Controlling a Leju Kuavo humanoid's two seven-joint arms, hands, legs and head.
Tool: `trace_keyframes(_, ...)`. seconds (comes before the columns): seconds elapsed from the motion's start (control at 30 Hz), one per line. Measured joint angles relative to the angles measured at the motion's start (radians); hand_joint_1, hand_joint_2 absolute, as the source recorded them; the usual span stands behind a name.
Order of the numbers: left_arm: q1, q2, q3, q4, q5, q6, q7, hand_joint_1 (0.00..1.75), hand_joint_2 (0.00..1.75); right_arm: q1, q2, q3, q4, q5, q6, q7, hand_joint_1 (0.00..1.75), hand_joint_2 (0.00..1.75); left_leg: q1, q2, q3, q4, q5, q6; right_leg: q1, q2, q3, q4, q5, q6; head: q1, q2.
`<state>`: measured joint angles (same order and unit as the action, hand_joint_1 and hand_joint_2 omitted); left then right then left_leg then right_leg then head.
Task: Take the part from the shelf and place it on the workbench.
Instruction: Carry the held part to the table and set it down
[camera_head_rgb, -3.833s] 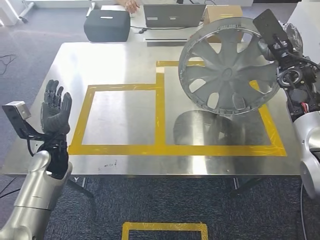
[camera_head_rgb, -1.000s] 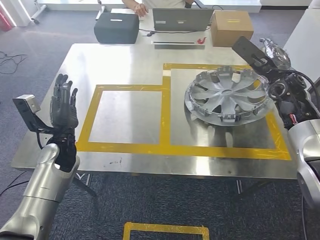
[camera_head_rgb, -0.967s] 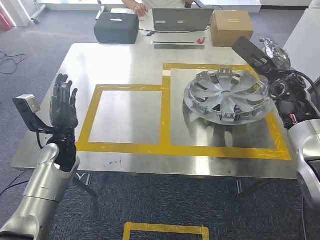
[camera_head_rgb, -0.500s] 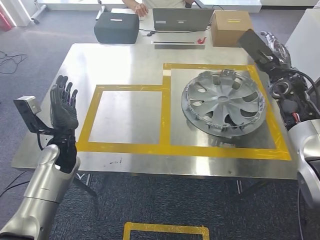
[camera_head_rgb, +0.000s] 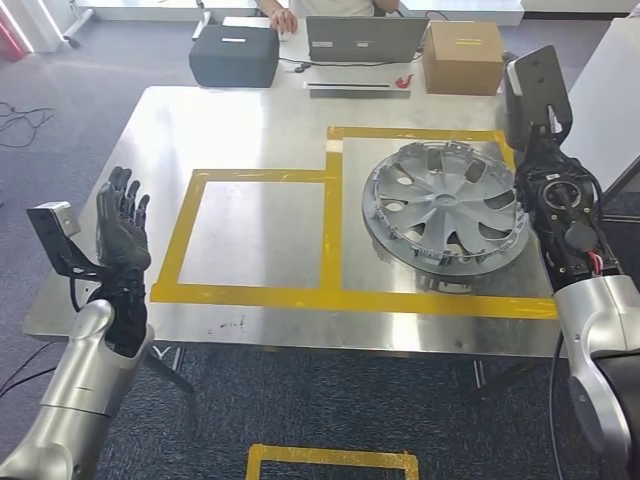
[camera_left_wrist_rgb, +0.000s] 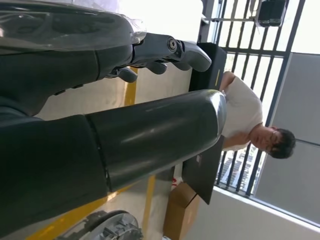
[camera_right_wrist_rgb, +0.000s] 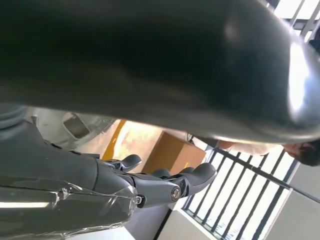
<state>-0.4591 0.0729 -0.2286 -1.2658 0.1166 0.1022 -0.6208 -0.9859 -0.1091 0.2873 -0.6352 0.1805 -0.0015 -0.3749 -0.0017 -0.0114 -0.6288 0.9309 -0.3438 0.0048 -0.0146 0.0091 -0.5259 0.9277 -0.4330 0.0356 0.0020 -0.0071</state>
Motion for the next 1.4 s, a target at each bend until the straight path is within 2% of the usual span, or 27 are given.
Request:
trace_keyframes(0.43, 0.006, 0.008, 0.011, -0.011, -0.001, 0.000, 0.001, 0.00, 0.00, 0.045, 0.000, -0.014, -0.151, -0.012, 0.000, 0.009, 0.00, 0.00, 0.000, 0.000, 0.000, 0.000, 0.000, 0.000, 0.000, 0.000, 0.000, 0.000, 0.000, 0.000, 0.000, 0.000)
trace_keyframes(1.3, 0.007, 0.012, 0.011, -0.019, -0.002, 0.000, 0.002, 0.00, 0.00, 0.051, 0.000, -0.016, -0.190, -0.012, 0.000, 0.010, 0.00, 0.00, 0.000, 0.000, 0.000, 0.000, 0.000, 0.000, 0.000, 0.000, 0.000, 0.000, 0.000, 0.000, 0.001, 0.000)
trace_keyframes(1.4, 0.006, 0.013, 0.011, -0.019, -0.010, 0.006, 0.003, 0.00, 0.00, 0.087, 0.000, -0.020, -0.222, -0.059, -0.005, 0.037, 0.00, 0.00, -0.002, 0.000, 0.000, 0.006, -0.006, 0.007, -0.002, 0.000, 0.004, -0.005, -0.001, 0.003, -0.005, 0.000)
